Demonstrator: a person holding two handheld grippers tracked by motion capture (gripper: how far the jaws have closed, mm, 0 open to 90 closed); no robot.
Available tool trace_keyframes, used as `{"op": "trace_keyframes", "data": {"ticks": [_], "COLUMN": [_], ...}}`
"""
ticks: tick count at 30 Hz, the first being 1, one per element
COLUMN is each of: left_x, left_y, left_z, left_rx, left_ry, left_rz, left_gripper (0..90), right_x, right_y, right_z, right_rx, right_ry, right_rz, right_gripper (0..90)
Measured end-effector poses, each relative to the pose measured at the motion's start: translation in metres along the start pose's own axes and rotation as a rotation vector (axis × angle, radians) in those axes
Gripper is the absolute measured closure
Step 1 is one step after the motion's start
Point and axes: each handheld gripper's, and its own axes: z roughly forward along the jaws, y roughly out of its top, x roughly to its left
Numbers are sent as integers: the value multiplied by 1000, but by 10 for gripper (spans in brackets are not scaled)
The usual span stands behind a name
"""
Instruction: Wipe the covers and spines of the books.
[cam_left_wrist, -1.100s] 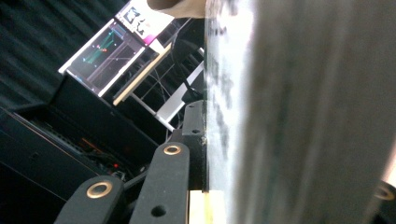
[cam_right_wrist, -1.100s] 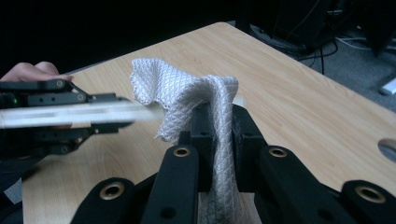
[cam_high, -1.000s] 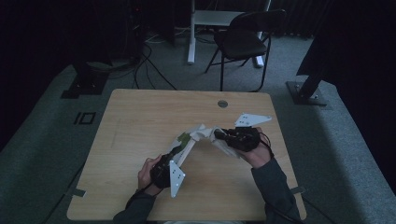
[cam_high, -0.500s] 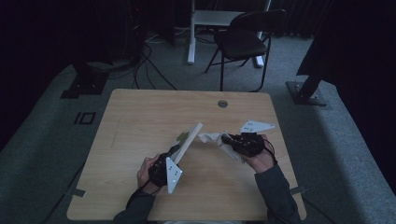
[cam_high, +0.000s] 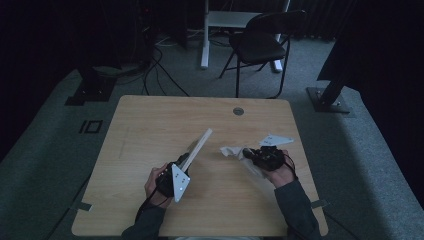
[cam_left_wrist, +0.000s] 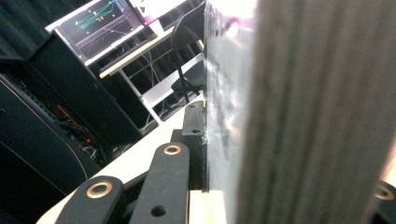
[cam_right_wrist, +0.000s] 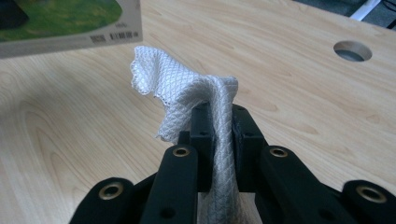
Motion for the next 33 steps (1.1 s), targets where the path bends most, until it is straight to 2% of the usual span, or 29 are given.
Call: {"op": "trace_keyframes", "data": {"ticks": [3,4,6,10,13,21,27,31,33], "left_x": [1,1,2,4,6,12,16,19,19], "left_y": [-1,-1,-2,-4,-5,-12,-18,-25,-27], "left_z": [1,1,1,3,4,9,13,18,19], "left_rx": [2,2,-3,0,2,7,20,32,36], "left_ry": [-2,-3,-9,-16,-20,-36,-28,-22,-20], "left_rz": [-13,-17,-33,-66,-88,-187,-231,-280,-284], "left_gripper": [778,778,778,778,778,778,778,778,778], "right_x": [-2,-3,-4,-6,-6,-3,-2,-1,-1], "right_y": [-4,-5,-8,-13,-13,-13,-14,-15,-15], "right_z": [3,4,6,8,6,6,8,8,8], "right_rx": [8,10,28,39,28,24,27,31,32], "right_ry": [12,19,19,11,8,13,15,15,16], "right_rz": [-1,1,13,25,29,20,16,17,18], "right_gripper": [762,700,643,594,587,573,571,571,571]}}
